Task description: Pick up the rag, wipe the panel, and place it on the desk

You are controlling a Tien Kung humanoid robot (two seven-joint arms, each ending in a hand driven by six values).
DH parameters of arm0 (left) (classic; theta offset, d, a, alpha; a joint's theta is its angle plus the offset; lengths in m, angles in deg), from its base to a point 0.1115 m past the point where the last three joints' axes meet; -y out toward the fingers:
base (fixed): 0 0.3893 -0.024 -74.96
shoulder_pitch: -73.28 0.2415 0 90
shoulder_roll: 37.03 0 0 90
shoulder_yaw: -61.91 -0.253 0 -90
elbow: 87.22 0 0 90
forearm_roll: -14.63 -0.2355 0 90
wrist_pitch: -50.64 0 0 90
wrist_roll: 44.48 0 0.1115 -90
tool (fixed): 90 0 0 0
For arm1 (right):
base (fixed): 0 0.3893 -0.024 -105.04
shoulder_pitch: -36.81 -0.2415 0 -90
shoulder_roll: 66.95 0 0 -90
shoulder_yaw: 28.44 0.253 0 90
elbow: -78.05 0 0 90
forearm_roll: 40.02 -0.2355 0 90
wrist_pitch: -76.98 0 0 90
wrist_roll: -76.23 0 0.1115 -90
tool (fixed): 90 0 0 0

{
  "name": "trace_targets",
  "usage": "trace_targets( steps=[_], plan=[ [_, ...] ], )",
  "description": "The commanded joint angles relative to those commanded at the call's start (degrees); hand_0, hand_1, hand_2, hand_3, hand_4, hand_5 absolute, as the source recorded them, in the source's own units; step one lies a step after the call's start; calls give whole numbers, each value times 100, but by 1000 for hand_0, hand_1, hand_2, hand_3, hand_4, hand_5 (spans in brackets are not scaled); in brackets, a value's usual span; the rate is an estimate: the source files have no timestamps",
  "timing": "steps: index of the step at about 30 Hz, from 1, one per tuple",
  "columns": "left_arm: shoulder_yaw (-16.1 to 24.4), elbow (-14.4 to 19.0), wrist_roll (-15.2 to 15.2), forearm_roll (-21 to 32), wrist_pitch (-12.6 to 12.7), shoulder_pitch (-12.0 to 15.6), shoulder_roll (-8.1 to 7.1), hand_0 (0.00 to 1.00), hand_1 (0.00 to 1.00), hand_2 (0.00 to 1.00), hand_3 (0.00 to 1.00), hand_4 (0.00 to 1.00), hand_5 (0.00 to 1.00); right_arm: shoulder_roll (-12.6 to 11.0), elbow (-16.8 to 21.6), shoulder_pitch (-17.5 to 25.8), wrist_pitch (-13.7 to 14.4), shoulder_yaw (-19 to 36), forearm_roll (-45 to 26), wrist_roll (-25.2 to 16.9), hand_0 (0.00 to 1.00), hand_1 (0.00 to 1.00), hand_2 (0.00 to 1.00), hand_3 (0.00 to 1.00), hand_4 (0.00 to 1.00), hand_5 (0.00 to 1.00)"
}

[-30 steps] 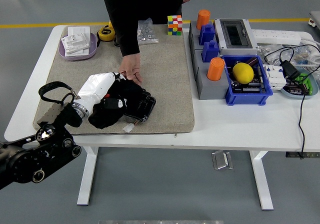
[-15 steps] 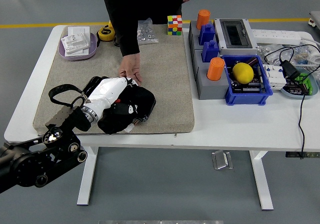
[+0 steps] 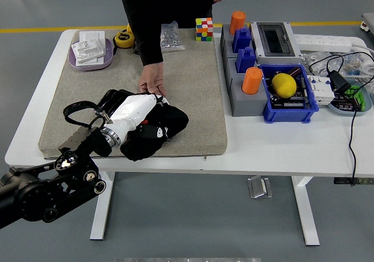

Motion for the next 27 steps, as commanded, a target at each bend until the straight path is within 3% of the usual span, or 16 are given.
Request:
trace_targets(
  steps=[27],
  plan=[
    [740,-1416,139,-14,220,139,-147,220,189,529,434,292,2,13,-7,5,2,36,6,9,717,622,667,582,974,543]
  ],
)
